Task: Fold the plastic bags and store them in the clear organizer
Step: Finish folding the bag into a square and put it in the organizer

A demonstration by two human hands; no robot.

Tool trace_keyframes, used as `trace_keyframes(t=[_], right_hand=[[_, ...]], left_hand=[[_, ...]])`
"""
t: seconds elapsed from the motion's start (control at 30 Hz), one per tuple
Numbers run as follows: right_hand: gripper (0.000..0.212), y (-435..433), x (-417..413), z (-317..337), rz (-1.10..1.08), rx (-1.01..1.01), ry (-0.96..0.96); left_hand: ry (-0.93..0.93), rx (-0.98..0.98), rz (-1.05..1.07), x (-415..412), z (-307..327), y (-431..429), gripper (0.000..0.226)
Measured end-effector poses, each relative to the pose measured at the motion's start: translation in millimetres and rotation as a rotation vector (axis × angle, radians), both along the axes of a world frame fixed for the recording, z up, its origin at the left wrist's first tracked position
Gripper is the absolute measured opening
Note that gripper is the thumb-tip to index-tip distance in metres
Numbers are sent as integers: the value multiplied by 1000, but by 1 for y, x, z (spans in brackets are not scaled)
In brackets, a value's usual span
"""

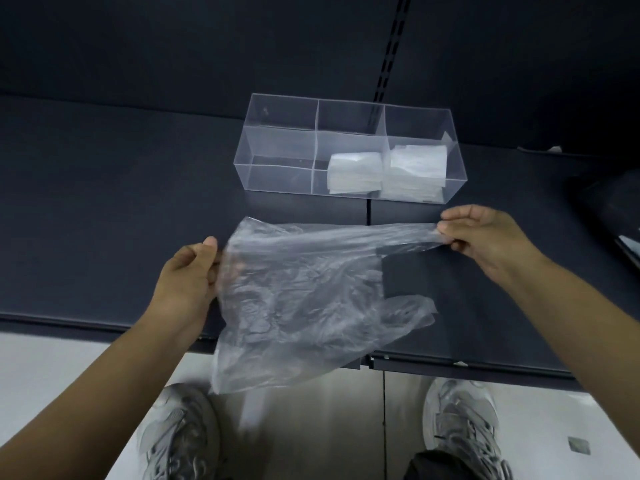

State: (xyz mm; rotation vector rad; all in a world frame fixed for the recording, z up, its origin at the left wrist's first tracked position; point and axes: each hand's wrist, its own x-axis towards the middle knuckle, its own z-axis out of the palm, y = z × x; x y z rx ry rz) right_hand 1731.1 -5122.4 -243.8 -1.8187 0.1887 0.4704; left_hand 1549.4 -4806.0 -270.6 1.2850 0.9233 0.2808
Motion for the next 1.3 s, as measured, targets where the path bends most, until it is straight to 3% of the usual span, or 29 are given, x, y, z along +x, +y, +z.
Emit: trace_keyframes(t=[0.1, 0.27, 0.47, 0.7, 0.8, 0.9, 1.07, 1.13, 1.3], right_hand=[[16, -8, 6, -2, 103, -108, -118], [21, -4, 11, -7, 224, -118, -182], [18, -6, 16, -13, 186, -107, -213], [12, -8, 23, -16, 8, -139, -295], [11, -7, 24, -16, 1, -187, -229], [24, 4, 18, -20, 136, -292, -151], [29, 30, 14, -29, 154, -477, -316], [21, 39, 14, -34, 115, -455, -324], [18, 31, 18, -25, -17, -106, -199]], left_hand=[[-53, -145, -65, 5, 2, 6, 16], [136, -119, -356, 26, 15, 5, 39], [133, -109, -96, 49, 12, 10, 8], [82, -145, 76, 45, 7, 20, 11], [102, -140, 3, 44, 8, 30, 16], [144, -179, -102, 43, 9, 36, 24], [160, -157, -109, 43, 3, 37, 10], [163, -167, -116, 43, 3, 37, 8], [97, -275, -88, 43, 3, 45, 19]])
